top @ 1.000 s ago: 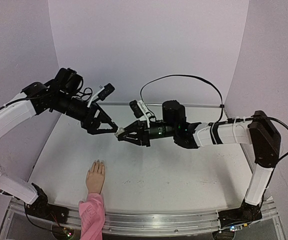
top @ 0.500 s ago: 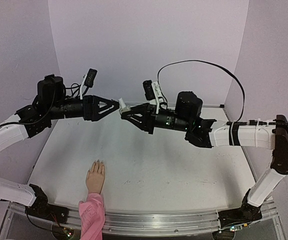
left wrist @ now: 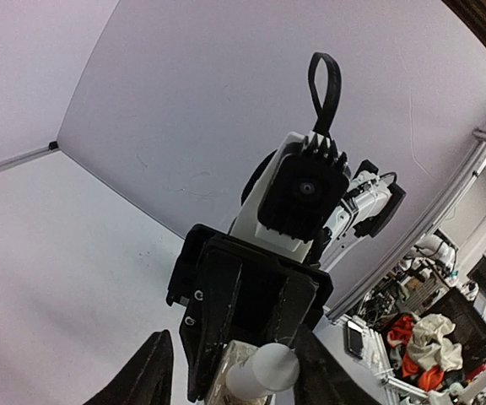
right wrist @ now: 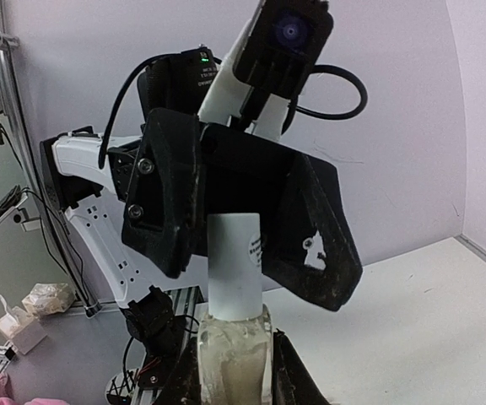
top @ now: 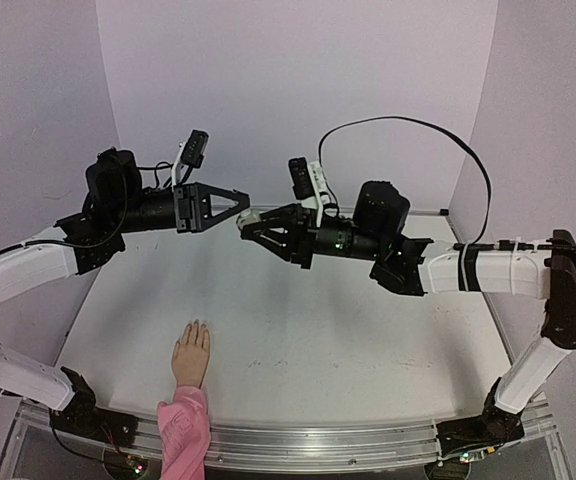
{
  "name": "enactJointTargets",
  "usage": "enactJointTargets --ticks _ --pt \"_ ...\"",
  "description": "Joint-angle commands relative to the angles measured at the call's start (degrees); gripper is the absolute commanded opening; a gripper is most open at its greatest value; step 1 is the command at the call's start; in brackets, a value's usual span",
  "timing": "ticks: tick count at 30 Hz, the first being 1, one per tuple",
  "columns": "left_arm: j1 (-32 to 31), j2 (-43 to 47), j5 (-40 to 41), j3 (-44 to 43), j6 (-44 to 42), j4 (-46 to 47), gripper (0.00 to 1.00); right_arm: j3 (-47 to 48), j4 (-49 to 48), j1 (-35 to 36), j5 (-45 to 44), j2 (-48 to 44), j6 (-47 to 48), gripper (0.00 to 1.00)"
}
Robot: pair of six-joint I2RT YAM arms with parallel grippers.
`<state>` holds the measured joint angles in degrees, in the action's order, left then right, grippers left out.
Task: Paint the nails
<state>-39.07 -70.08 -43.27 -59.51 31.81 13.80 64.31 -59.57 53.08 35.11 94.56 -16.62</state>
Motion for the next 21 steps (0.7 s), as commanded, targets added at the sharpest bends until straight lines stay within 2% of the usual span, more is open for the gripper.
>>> enactJointTargets --ticks 1,4,7,9,12,14,16,17,19,21 --pt "-0.1 -0.3 -3.8 -2.8 0.4 4.2 0.43 0.9 -6.1 0.3 2.3 -0.9 -0.7 0.00" --pt "-0.1 -0.9 -4.4 -3.3 0.3 4.2 0.28 1.6 -6.0 0.3 3.3 -0.2 -0.9 0.00" --pt "-0.2 -1.4 -4.9 -3.6 0.1 4.2 0.16 2.3 -5.4 0.3 3.7 0.5 -0.9 0.00" --pt "-0.2 -1.4 -4.6 -3.3 -0.2 4.2 0.01 2.9 -3.9 0.2 2.5 0.9 -0.5 0.00" --pt "-0.2 -1.4 -2.7 -2.4 -0.6 4.1 0.00 3.8 -0.1 0.2 -1.7 1.0 1.6 0.00" --pt "-0.2 -1.1 0.6 -1.7 -0.7 2.9 0.00 4.8 3.4 0.3 -8.1 1.5 4.1 0.00" --pt "-0.4 -1.1 5.2 -1.9 -1.5 -1.2 0.00 5.6 6.9 0.6 -19.0 2.3 7.4 0.00" --pt "-1.0 -1.0 9.0 -2.4 -2.2 -4.1 0.00 6.5 9.3 1.6 -29.4 2.9 10.6 0.00" --pt "-2.7 -1.1 18.3 -4.3 -4.0 -11.6 0.00 8.3 10.9 5.5 -55.9 5.7 18.1 0.00" --pt "-4.1 -1.9 26.3 -6.4 -4.2 -18.1 0.00 9.2 6.3 8.3 -74.2 9.7 25.3 0.00"
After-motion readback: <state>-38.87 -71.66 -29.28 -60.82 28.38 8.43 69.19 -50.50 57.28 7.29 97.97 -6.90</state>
